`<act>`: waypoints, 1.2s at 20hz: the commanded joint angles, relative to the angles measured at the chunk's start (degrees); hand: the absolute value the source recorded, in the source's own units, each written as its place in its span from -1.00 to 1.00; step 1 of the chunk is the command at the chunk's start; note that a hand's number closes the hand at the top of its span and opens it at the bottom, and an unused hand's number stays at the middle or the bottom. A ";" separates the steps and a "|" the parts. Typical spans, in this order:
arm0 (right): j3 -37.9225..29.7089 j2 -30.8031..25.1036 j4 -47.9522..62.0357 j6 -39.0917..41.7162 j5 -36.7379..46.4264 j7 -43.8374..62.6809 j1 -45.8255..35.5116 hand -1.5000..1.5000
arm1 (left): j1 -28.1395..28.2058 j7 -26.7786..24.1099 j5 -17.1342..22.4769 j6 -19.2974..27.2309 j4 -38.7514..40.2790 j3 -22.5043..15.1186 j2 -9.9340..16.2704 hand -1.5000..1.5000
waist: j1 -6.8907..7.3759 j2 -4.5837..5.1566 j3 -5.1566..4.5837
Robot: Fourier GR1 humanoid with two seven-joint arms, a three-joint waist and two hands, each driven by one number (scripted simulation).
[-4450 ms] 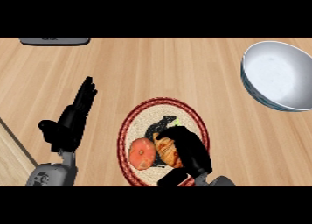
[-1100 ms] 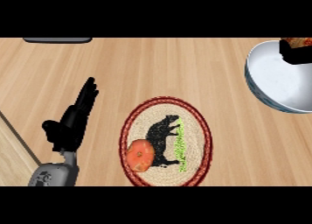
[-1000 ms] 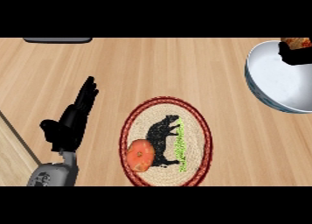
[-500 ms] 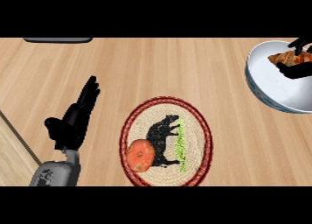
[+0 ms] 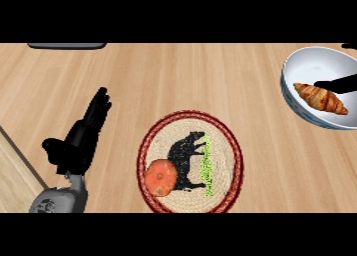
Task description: Pick the croissant from the placemat and place it in the bowl
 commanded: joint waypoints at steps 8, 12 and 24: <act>-8.89 -4.56 1.59 3.82 -11.06 1.84 -4.29 -1.00 | -1.00 -3.72 0.40 -1.16 4.27 1.80 0.68 0.00 | -0.72 -0.19 -0.09; -12.37 -7.38 -2.52 11.64 -17.25 4.55 1.24 -1.00 | -1.49 -0.11 -0.98 1.44 2.75 1.43 -0.37 0.00 | -1.70 -0.54 -0.11; -15.51 -13.86 2.29 27.40 -25.29 -5.82 11.84 -1.00 | -0.19 1.22 -0.65 0.58 -0.71 0.13 -1.13 0.00 | -0.94 -0.28 -0.04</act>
